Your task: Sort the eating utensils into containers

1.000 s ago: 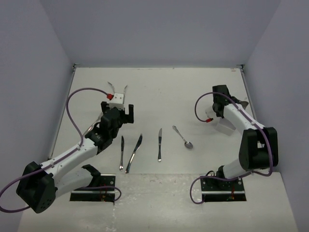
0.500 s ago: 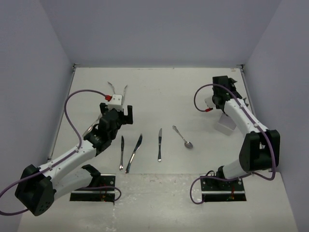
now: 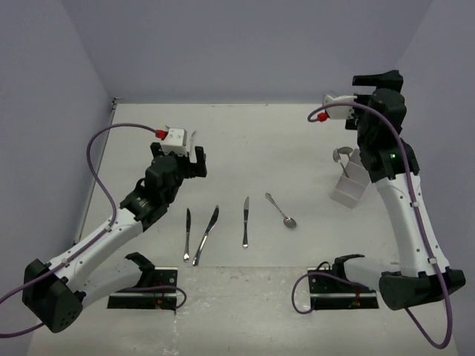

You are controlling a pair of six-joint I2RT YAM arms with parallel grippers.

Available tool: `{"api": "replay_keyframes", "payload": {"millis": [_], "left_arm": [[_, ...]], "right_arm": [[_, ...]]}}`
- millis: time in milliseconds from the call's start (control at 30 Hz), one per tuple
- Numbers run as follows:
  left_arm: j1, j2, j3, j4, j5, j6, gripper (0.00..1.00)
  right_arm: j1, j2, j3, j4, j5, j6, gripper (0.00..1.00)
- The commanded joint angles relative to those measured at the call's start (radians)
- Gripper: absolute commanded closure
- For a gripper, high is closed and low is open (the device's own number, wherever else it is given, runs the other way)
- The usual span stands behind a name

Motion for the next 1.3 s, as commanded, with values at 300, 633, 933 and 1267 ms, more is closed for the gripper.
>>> {"api": "replay_keyframes", "payload": {"millis": [300, 633, 933, 1267], "left_arm": [[0.006, -0.007, 0.118, -0.080, -0.057, -0.052, 0.00], [0.006, -0.020, 0.082, -0.058, -0.026, 0.042, 0.00], [0.005, -0.015, 0.029, -0.006, 0.034, 0.037, 0.00], [0.006, -0.006, 0.023, 0.001, 0.055, 0.043, 0.00]], "right_arm": [[0.018, 0.152, 0.283, 0.203, -0.730, 1.925, 0.01], [0.264, 0.123, -0.139, -0.073, -0.503, 1.927, 0.01], [0.358, 0.173, -0.446, -0.118, -0.520, 1.984, 0.01], [0.426, 0.459, -0.420, -0.087, -0.446, 2.071, 0.01]]}}
